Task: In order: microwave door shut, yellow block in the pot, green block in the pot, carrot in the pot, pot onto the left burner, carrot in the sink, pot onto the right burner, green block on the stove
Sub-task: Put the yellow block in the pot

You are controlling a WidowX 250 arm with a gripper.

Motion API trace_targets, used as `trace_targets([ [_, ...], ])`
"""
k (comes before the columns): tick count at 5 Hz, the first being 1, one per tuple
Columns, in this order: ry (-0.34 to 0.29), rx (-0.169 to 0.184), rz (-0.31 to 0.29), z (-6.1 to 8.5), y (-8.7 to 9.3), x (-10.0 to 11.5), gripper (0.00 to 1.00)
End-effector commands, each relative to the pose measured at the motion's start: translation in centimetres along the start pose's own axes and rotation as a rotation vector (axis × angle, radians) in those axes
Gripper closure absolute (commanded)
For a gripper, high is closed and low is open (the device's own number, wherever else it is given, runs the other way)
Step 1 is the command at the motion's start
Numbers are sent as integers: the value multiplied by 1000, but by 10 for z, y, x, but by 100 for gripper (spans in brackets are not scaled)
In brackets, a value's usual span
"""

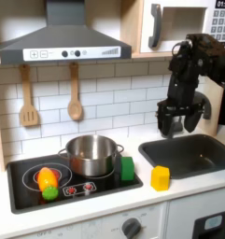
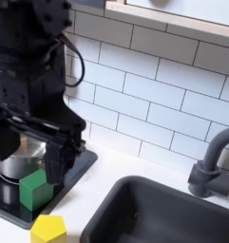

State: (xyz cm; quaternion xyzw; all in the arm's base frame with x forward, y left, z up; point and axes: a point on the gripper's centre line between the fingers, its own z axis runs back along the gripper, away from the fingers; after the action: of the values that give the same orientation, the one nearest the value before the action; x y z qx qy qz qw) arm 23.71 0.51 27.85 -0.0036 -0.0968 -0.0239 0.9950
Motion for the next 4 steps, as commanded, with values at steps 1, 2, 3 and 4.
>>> trace_targets([
  [1,17,4,0,-17,-2,0,0],
  [2,22,1,2,-24,-4,0,0],
  [3,21,0,5,-29,-6,1,0],
  [4,33,1,14,-36,-4,1,0],
])
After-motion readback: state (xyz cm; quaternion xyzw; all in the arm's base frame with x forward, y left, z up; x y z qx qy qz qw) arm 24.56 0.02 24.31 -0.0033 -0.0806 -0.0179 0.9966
